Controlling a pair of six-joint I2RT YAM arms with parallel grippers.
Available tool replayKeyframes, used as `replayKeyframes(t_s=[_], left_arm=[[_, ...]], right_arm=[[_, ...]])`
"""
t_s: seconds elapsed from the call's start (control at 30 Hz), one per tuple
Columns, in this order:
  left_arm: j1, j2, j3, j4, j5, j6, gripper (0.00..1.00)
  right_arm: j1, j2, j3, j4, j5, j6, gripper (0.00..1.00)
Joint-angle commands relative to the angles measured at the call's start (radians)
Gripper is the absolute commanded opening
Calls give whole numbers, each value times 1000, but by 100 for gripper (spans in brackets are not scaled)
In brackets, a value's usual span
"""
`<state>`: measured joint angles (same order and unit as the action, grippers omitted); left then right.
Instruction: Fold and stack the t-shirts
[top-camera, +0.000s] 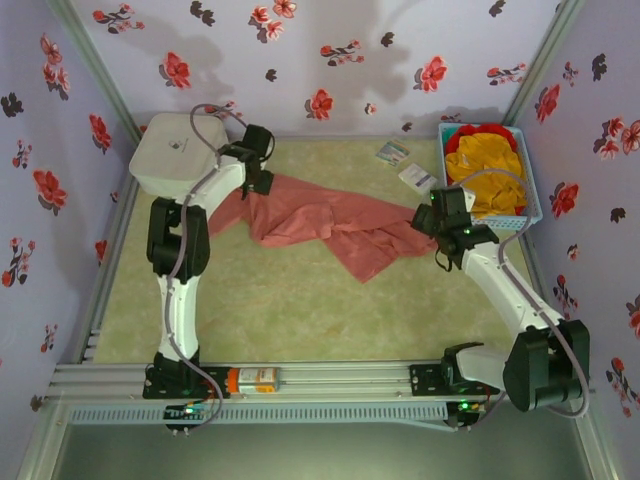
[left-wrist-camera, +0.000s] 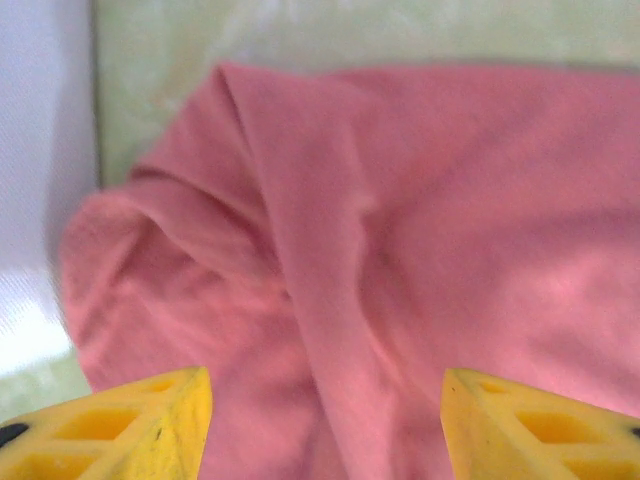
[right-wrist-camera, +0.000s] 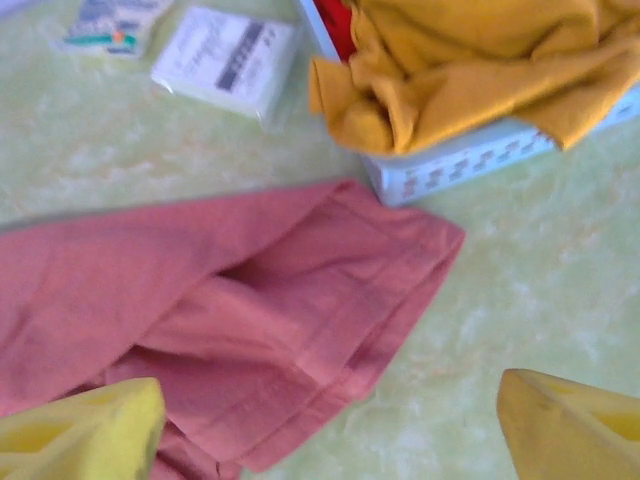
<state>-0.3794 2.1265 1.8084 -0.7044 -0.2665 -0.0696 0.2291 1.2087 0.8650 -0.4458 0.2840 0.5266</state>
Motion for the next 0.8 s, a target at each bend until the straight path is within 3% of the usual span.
replayKeyframes(t_s=[0.0,0.17,0.33,0.67,0.77], left_arm=[[-85,-122,-84,-40,105,-87,61],[-248,-170,-180,4,133,-142,58],[-363,-105,-177,65,111,-201,47],[-386,40,-140,144,30,-236,49],[-387,66,-126,136,16,-233,46]], right_arm=[[-4,-29,-43,5,-39,22,91],[-4,-25,-72,14,-73,39,92],[-4,-6,-87,21,-108,46,92],[-4,-29,-106,-5,-135,49,92],[-4,-44,-121,1,-135,54,91]])
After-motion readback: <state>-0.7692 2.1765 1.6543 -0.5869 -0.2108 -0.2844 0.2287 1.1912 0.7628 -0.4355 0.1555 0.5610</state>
